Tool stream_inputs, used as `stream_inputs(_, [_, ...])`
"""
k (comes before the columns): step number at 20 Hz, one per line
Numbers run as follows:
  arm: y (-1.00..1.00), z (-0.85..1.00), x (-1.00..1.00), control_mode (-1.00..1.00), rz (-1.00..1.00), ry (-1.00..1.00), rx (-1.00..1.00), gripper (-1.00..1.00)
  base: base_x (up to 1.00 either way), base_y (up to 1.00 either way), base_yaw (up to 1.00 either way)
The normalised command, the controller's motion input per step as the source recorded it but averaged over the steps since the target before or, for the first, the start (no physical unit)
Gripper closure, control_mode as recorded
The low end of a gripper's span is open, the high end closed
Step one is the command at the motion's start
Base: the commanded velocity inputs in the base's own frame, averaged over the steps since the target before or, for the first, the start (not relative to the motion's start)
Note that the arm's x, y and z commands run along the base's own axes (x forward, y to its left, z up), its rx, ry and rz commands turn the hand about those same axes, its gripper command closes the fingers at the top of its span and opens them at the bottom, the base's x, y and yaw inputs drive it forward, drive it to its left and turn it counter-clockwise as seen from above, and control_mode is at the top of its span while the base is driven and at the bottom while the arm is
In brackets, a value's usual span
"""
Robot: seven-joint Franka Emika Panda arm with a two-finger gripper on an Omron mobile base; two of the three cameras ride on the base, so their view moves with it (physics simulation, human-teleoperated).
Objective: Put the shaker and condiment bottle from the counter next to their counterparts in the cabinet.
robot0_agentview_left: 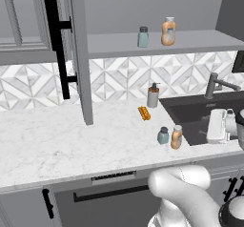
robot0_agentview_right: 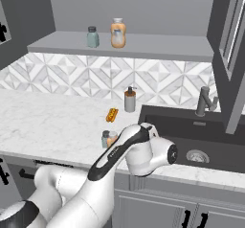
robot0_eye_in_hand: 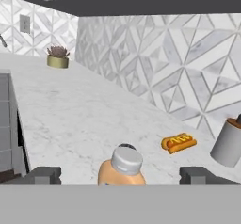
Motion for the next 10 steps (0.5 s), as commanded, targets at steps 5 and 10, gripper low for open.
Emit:
stream_inputs(5, [-0.02,-0.29,0.09,-1.00,0.08,0.00,0.00,-1.00,0.00,0.00,0.00])
stream_inputs(10, [0.00,-0.17,0.31,-1.00,0.06,-0.01,0.00,-1.00,0.00,0.00,0.00])
